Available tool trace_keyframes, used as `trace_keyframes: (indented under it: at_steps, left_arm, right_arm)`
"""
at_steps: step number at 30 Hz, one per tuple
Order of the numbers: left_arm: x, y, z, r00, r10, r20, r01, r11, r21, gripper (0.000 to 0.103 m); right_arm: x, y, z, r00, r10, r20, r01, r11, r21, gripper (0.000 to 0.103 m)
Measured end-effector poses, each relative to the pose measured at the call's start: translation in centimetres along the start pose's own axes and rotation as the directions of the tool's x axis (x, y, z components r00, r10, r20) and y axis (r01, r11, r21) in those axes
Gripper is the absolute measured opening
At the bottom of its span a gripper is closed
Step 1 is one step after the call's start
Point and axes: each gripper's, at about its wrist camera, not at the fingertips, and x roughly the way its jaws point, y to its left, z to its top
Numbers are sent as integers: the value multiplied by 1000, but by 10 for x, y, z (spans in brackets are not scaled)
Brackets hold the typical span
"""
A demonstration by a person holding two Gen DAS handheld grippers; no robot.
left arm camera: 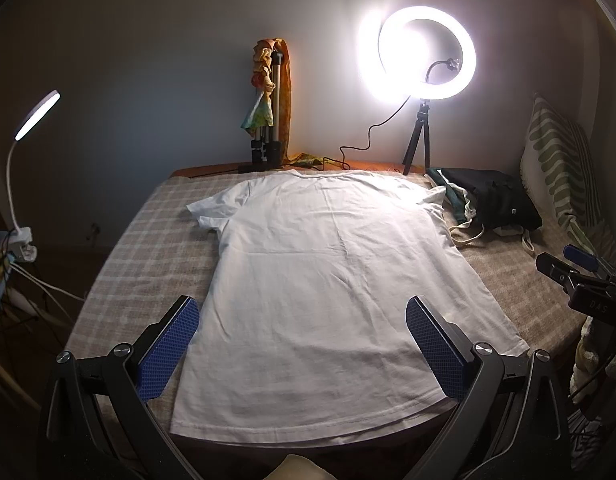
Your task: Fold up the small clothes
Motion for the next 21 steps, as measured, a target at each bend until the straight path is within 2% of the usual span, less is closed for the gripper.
trace_keyframes:
  at_steps: [21]
  left_arm:
    - [-1, 1, 1, 1000, 3, 11, -3, 1000, 2, 103]
  right_arm:
    - [1, 2, 0, 1000, 5, 0, -5, 1000, 1, 103]
